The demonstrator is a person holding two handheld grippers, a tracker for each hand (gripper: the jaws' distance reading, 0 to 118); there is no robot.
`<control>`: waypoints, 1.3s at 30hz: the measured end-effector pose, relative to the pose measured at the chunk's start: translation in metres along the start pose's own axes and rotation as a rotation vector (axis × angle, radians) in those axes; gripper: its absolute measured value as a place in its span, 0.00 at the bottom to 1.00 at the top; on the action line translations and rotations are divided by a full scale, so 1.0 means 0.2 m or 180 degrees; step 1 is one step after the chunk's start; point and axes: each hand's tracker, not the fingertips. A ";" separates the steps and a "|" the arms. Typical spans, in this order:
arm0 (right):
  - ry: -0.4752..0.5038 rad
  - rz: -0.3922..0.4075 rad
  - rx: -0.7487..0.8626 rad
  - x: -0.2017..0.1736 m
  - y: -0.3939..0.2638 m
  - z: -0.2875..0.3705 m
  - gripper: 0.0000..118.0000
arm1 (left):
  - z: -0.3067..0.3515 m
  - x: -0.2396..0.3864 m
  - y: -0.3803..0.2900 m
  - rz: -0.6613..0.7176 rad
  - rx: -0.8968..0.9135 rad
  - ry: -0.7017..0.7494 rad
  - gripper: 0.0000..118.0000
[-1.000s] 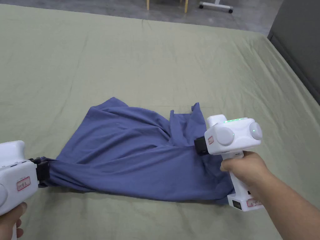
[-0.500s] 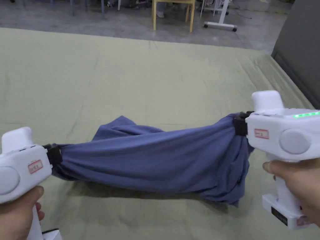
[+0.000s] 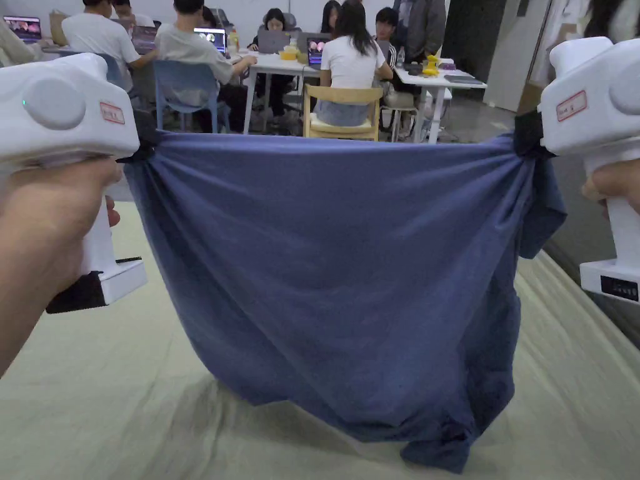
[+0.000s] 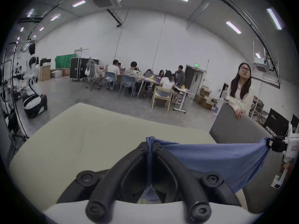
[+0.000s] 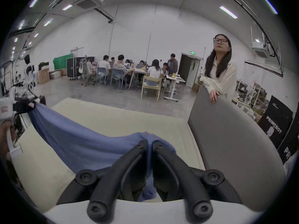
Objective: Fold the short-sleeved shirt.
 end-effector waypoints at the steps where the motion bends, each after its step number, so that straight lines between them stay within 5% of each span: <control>1: -0.0034 0.0000 -0.0038 -0.01 0.06 -0.01 0.06 | -0.02 0.01 0.06 -0.0004 0.0002 0.0012 0.00; 10: -0.0253 0.0264 -0.0106 -0.10 0.47 -0.12 0.06 | -0.09 0.02 0.40 -0.0124 0.0163 0.0228 0.00; 18: -0.0349 0.0218 -0.0125 -0.15 0.63 -0.20 0.06 | -0.14 0.04 0.44 -0.0179 0.0117 0.0268 0.00; 26: -0.0265 0.0131 -0.0400 -0.14 0.35 -0.46 0.06 | -0.33 0.04 0.16 -0.0341 -0.0203 0.0244 0.00; 39: 0.0062 -0.0436 -0.1083 -0.19 -0.68 -0.77 0.06 | -0.56 -0.13 -0.71 -0.0081 -0.1058 0.0196 0.00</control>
